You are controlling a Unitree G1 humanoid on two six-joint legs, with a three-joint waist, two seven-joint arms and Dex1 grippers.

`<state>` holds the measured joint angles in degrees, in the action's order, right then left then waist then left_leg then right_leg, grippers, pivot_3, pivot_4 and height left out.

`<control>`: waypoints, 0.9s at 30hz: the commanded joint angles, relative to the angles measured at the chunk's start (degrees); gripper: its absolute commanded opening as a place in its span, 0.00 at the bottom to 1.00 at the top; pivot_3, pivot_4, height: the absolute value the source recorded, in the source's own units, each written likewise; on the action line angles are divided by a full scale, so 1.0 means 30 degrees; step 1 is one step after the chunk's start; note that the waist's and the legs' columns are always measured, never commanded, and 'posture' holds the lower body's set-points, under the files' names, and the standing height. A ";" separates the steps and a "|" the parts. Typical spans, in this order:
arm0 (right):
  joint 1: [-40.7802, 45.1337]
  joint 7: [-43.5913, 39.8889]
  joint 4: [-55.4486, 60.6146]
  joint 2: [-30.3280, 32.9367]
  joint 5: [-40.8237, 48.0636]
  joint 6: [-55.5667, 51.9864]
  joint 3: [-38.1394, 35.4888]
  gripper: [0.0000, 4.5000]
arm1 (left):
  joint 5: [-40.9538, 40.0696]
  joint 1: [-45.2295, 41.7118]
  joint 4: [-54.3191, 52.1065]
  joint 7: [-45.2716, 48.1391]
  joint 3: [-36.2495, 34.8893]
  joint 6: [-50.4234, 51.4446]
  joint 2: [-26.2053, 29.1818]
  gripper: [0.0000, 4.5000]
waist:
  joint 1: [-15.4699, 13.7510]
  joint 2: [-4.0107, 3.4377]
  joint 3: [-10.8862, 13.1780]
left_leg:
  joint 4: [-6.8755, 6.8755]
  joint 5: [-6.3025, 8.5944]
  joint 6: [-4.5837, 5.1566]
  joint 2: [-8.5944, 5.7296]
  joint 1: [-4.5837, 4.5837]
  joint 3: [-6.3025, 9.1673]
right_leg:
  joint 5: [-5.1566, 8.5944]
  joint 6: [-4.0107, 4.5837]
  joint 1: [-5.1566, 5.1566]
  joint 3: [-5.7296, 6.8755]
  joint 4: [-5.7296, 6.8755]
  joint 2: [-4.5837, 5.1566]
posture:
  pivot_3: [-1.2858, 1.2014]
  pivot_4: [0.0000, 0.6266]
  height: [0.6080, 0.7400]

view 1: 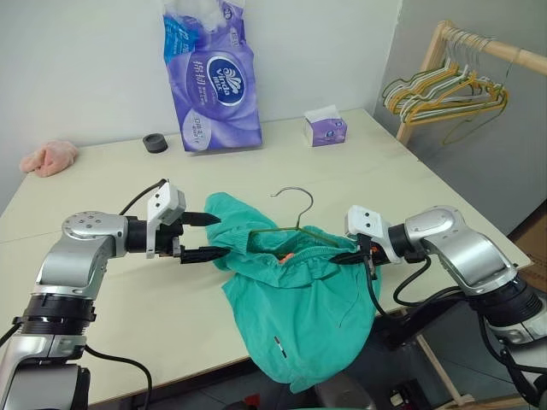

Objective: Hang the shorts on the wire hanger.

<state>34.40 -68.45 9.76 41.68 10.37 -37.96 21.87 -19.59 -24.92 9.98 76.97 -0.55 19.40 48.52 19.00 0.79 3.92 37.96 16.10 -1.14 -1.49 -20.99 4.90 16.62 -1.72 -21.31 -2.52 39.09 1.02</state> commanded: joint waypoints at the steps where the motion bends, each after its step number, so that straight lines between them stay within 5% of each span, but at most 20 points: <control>1: 0.0209 -0.0291 0.0728 0.0238 0.0457 0.0323 -0.0674 0.00 | 0.0676 -0.0259 0.0209 -0.0107 0.0004 -0.1351 0.0243 0.99 | -0.0013 0.0000 0.0000 | 0.0002 0.0000 0.0000 0.0000 0.0000 -0.0002 | 0.0000 0.0000 0.0001 -0.0002 -0.0001 0.0002 | 0.37 0.03 1.00; 18: -0.0285 -0.0503 0.1929 0.1080 0.1843 -0.0882 -0.1578 0.00 | 0.1707 0.0373 0.0704 -0.0389 0.0331 -0.4496 -0.0442 0.99 | 0.0045 0.0000 0.0000 | -0.0003 0.0000 0.0001 -0.0001 -0.0003 -0.0006 | 0.0000 -0.0001 -0.0003 -0.0002 -0.0001 0.0005 | 0.37 0.03 1.00; 27: -0.0500 -0.0139 0.1520 0.0909 0.2137 -0.0183 -0.2190 0.00 | -0.1982 0.0960 -0.1625 0.1419 -0.0778 0.1141 0.0691 0.99 | 0.0039 -0.0001 0.0001 | -0.0001 0.0001 0.0001 -0.0001 -0.0004 -0.0007 | 0.0002 -0.0003 -0.0001 -0.0001 -0.0001 0.0005 | 0.37 0.03 1.00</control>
<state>32.40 -69.08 13.47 44.51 15.81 -40.12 17.54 -22.79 -21.71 7.27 80.92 -0.75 19.71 49.73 19.11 0.78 3.92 37.96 16.11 -1.14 -1.49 -21.01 4.88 16.62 -1.73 -21.31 -2.52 39.08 1.04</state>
